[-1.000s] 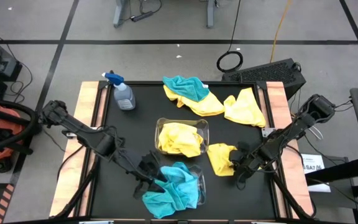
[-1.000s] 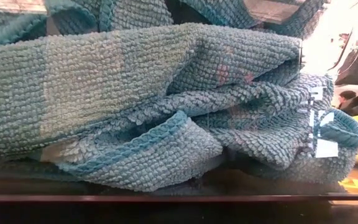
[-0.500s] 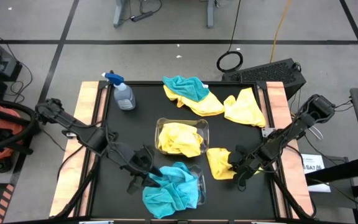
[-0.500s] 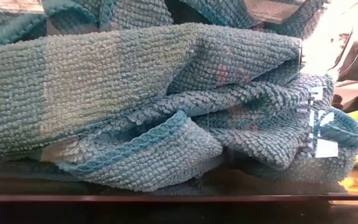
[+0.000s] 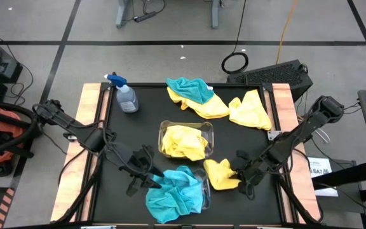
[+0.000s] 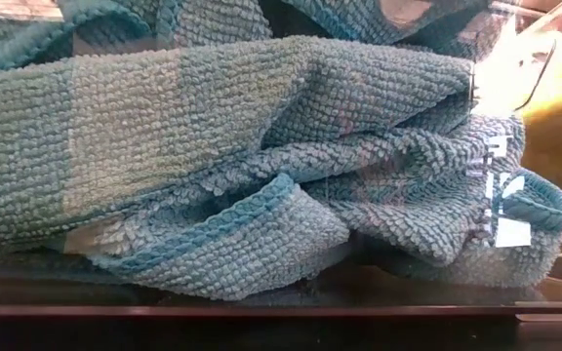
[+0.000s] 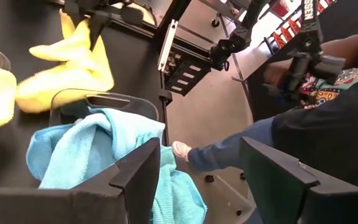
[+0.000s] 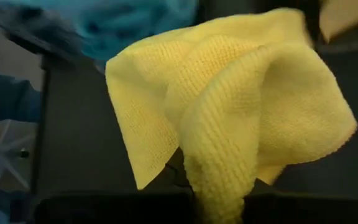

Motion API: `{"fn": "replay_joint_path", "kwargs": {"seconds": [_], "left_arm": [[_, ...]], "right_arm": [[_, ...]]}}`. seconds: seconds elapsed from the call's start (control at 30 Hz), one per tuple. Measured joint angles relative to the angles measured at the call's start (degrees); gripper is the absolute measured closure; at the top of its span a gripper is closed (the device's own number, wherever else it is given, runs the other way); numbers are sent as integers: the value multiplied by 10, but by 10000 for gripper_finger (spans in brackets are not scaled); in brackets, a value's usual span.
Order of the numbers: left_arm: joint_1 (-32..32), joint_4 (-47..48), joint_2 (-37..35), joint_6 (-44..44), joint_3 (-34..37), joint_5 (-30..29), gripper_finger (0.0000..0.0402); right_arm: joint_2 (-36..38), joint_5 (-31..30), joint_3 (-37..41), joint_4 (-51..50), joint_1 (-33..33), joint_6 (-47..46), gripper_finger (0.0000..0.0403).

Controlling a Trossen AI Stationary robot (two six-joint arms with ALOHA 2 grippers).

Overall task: Sort microfiber towel by color & place in baskets
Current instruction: Put the yellow microfiber cloth into the top transparent bin

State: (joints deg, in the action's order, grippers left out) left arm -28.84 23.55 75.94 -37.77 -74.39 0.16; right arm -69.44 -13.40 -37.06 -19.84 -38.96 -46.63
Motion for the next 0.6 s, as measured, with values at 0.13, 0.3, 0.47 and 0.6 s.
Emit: {"fn": "replay_joint_path", "kwargs": {"seconds": [0.13, 0.3, 0.47, 0.6], "left_arm": [[0, 0, 0, 22, 0, -3, 175], [0, 0, 0, 51, 0, -13, 175], [0, -1, 0, 69, 0, -20, 175], [0, -2, 0, 76, 0, -25, 175]], "right_arm": [[8, -10, -53, -39, 4, 30, 402], [12, -26, -128, -91, 22, 75, 402], [12, -35, -203, -114, 50, 134, 403], [12, -34, -255, -118, 80, 184, 403]]}}
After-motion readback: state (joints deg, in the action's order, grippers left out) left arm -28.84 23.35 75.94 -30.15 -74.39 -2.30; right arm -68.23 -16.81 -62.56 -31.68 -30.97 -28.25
